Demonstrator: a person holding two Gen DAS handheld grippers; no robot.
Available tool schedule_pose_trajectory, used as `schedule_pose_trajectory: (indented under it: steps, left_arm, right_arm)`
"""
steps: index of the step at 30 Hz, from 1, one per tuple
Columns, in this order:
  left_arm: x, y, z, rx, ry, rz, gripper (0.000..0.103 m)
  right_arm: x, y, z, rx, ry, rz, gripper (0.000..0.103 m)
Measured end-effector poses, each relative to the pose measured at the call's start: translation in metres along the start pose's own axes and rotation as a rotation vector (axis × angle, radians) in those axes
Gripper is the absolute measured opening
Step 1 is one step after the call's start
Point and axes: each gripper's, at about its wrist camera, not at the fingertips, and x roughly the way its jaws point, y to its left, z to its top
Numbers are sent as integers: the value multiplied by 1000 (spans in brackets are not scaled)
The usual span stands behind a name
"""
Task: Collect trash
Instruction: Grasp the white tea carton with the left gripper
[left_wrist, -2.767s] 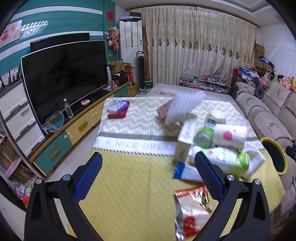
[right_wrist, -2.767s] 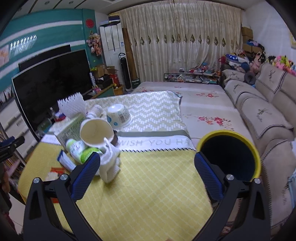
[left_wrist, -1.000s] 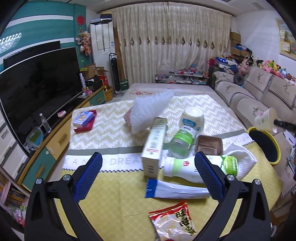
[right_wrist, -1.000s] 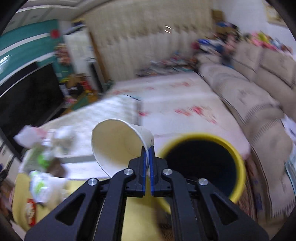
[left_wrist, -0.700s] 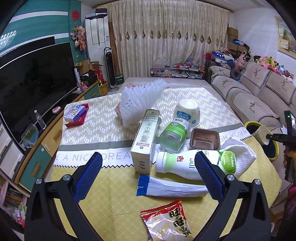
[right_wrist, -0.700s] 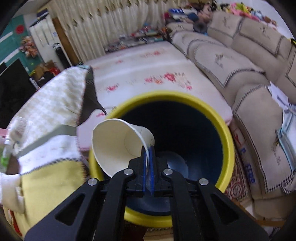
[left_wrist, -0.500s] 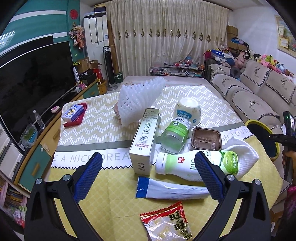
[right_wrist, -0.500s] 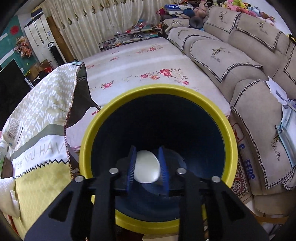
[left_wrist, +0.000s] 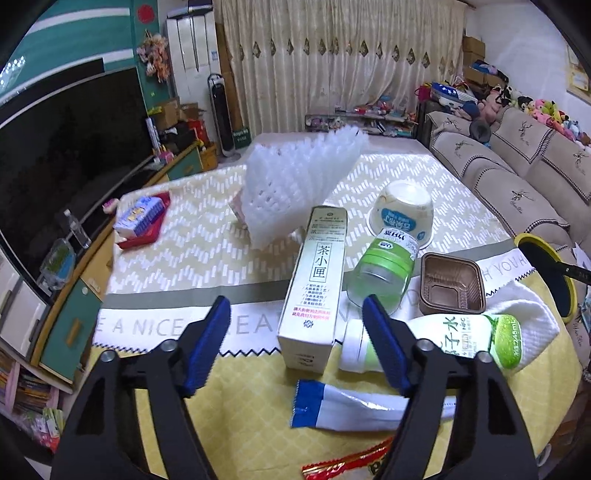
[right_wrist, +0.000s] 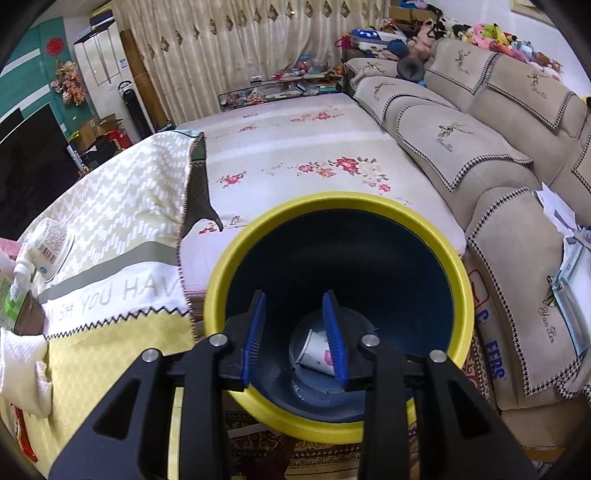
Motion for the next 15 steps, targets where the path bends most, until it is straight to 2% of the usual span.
schedule_pose_trajectory:
  steps: [8,13,15]
  left_arm:
    - [34,-1,2,-10,67,-41,42]
    - [42,0,0,-15,71,-76,31]
    - [40,-1,0,-13,63,-77,30]
  right_arm:
    - [-1,3,0,-10,3,9,31]
    - [-1,-1,0,-9,6,11,31]
    - [-1,-1,0,-9,4,14,31]
